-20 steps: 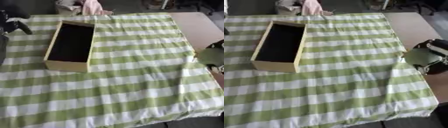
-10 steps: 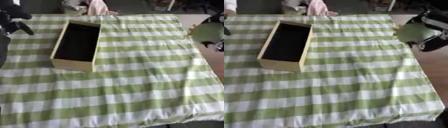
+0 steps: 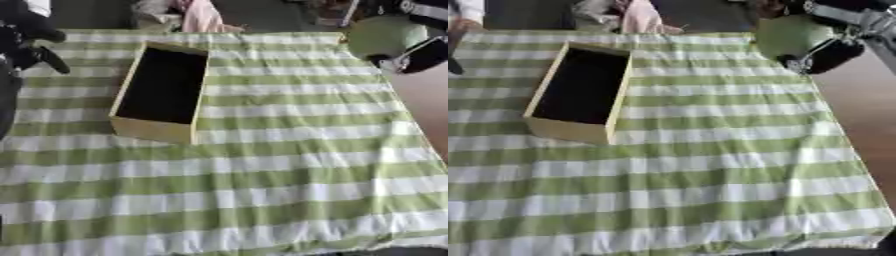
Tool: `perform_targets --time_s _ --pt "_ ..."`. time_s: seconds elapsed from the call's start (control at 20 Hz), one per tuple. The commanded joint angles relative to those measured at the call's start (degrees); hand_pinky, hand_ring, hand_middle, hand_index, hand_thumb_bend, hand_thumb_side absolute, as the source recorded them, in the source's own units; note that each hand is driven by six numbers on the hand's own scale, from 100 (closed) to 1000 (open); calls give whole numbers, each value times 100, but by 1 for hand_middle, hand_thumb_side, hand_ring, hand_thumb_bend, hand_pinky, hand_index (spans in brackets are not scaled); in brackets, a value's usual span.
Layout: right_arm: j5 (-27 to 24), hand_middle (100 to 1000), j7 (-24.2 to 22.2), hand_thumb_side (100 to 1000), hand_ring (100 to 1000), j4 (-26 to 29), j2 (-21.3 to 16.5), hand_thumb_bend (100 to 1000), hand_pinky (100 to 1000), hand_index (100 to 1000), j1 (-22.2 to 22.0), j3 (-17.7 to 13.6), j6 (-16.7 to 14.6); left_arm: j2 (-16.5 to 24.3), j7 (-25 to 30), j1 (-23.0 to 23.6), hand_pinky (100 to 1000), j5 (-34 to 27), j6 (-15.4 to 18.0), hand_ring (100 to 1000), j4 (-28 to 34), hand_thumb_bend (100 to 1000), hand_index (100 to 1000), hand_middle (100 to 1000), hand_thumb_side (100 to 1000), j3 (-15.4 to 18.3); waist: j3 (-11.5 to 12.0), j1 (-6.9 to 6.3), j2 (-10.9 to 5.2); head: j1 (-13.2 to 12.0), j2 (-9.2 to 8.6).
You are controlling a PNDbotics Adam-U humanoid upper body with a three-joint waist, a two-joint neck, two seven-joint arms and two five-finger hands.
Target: Pick up objects on the table and place them in the box.
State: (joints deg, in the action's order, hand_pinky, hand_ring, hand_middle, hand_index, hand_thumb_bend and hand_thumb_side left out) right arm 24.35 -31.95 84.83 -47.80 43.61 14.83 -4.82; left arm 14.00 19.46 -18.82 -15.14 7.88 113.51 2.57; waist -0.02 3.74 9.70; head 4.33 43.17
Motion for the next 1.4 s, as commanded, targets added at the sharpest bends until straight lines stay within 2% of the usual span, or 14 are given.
perform_targets --time_s 0.05,0.1,0.2,0.5,0.8,1.0,1.4 --pt "207 594 -180 174 616 -558 319 100 667 797 732 41 -121 23 16 -73 502 -52 -3 701 109 102 802 664 766 4 -41 -23 -76 -15 -48" --pt "268 592 -245 180 613 -887 553 100 660 795 1103 83 -150 22 8 -69 502 -48 -3 701 109 103 802 664 766 18 -65 -30 -62 -39 -60" --pt "400 585 -271 193 604 -1385 929 100 637 793 1545 96 -268 12 1 -67 503 -45 -7 702 109 103 802 664 766 28 -77 -40 -48 -51 -77" --pt "772 577 -233 201 592 -2075 1825 100 593 790 2131 32 -581 -47 -8 -99 505 -71 1 702 109 106 802 665 765 31 9 -68 -27 4 -98" --pt "1032 571 -234 233 586 -2452 2486 100 577 788 2412 -31 -732 -114 -11 -142 506 -108 0 702 109 109 802 666 763 22 132 -73 -9 66 -103" --pt "1191 567 -218 251 582 -2698 2817 100 566 786 2488 -56 -814 -148 -25 -161 508 -132 4 703 109 112 802 666 763 27 209 -74 4 118 -102" --pt "1426 556 -80 277 569 -2845 3391 100 530 782 2516 -184 -873 -213 -151 -221 509 -204 48 699 109 117 798 666 755 67 338 -111 42 210 -130"
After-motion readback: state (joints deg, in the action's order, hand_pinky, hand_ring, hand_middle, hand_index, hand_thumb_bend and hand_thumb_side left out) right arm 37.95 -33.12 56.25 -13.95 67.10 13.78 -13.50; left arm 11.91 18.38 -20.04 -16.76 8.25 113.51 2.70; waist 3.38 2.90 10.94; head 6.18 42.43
